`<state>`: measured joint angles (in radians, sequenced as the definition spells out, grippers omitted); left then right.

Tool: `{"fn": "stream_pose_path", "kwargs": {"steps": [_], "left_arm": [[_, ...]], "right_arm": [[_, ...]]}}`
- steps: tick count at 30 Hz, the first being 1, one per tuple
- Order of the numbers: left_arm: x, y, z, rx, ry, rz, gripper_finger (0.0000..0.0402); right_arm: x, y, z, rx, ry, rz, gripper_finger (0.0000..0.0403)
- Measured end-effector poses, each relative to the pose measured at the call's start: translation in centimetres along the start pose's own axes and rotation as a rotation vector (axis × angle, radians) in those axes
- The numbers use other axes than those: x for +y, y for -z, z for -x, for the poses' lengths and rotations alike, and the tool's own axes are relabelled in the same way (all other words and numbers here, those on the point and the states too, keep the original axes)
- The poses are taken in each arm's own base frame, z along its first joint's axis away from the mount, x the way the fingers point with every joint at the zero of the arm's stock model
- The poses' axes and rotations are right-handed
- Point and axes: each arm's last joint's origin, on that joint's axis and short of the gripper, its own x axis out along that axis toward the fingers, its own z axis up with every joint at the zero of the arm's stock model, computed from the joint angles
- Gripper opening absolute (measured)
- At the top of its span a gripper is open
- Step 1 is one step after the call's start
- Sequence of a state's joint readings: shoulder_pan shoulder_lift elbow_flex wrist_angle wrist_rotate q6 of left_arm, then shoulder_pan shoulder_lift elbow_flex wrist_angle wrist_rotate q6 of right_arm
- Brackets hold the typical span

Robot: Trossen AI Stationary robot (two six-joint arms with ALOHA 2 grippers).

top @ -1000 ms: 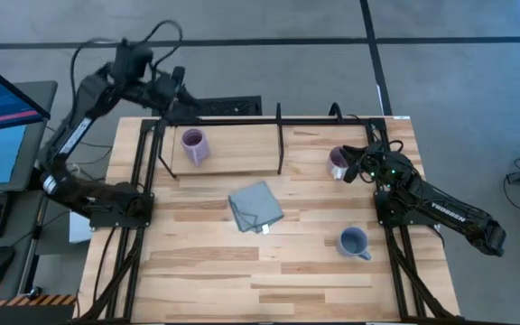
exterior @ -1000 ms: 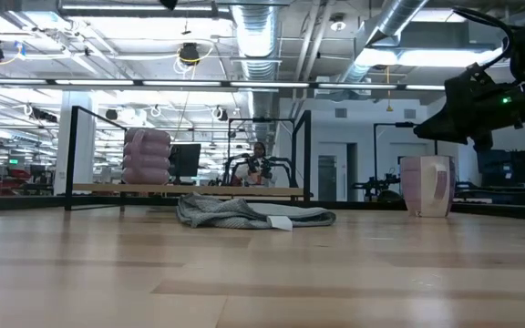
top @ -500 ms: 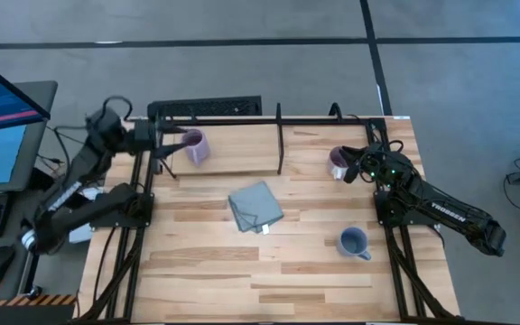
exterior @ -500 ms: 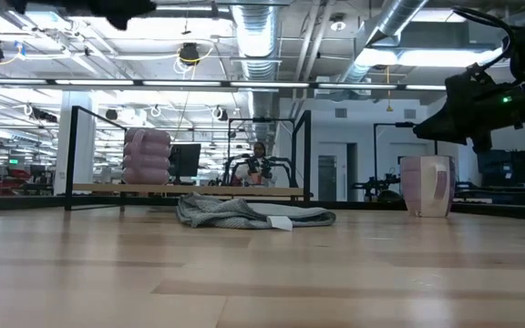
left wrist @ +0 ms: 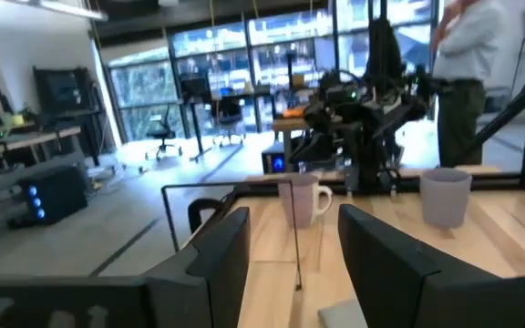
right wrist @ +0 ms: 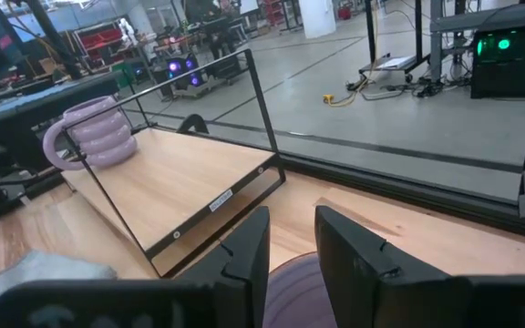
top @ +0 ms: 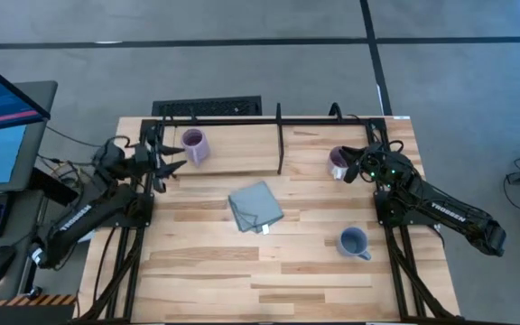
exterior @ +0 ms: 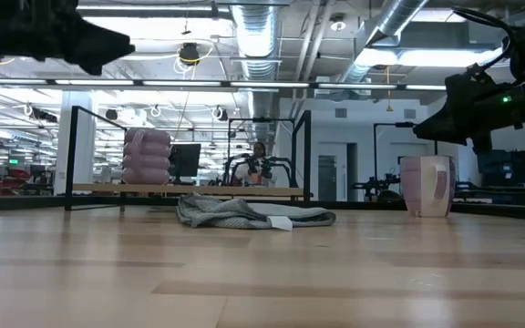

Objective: Stack small to large cups/mugs on shelf
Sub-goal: Put the violet patterned mug on the shelf

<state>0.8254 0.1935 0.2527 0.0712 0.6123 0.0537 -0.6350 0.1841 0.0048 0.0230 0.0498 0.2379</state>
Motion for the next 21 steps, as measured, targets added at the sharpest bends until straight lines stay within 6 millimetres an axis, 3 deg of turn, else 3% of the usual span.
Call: {"fn": "stream_pose_path", "kwargs": {"steps": [13, 21], "left_arm": [[-1.0, 4.6, 0.6, -0.025, -0.151, 0.018, 0.0162], [-1.1, 5.3, 0.4, -0.001, -0.237, 0.032, 0.0162]], "right_arm": [[0.0, 0.0, 0.0, 0.000, 0.000, 0.000, 0.0114], [0.0, 0.0, 0.0, 0.002, 0.000, 0.000, 0.0114]]}}
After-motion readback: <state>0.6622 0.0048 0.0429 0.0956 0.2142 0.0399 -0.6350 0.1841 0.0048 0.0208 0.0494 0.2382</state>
